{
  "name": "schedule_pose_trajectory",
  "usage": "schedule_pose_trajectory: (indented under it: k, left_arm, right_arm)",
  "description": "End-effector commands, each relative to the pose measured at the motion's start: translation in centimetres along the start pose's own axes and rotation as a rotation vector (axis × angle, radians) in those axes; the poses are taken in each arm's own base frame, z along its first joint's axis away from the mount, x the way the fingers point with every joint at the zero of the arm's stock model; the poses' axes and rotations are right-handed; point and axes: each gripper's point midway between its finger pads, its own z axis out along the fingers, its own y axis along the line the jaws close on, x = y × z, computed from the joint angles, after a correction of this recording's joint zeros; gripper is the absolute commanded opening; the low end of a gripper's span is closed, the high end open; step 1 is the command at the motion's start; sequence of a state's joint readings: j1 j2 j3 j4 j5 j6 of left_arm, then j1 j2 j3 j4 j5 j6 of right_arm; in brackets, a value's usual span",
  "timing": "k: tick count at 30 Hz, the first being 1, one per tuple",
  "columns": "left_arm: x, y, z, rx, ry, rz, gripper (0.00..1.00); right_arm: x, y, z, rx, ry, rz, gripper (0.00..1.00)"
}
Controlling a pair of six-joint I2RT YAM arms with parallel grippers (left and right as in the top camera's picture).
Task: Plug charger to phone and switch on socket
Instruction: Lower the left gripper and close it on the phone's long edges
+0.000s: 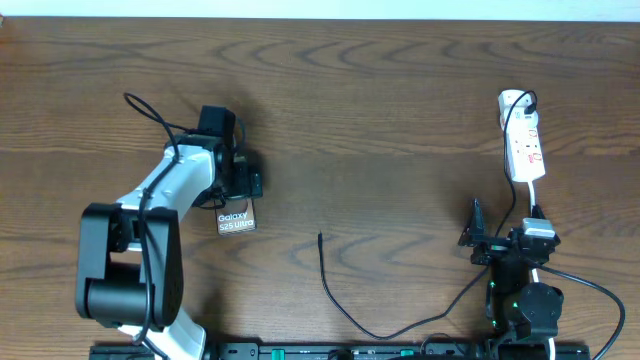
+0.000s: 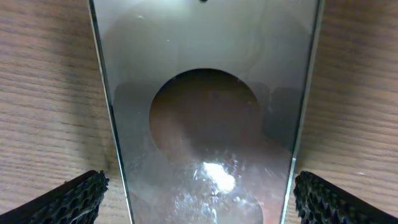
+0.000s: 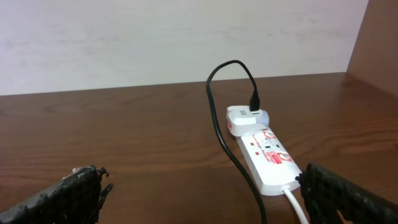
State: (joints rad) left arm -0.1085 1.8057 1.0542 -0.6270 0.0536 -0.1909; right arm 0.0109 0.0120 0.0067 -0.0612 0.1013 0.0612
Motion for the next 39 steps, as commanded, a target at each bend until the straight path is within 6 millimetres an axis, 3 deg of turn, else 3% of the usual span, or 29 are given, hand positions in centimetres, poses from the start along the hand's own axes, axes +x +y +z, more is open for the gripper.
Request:
schedule_pose_trajectory:
  k: [1, 39]
  left_arm:
    - [0.1, 0.2, 0.4, -0.015, 0.005, -0.012, 0.98]
    - [1.4, -0.1, 0.6, 0.008, 0.064, -0.013, 0.98]
  right_arm:
    - [0.0, 0.3, 0.0, -0.013, 0.000, 0.012, 0.99]
    - [0.0, 0.3, 0.0, -0.013, 0.000, 0.012, 0.99]
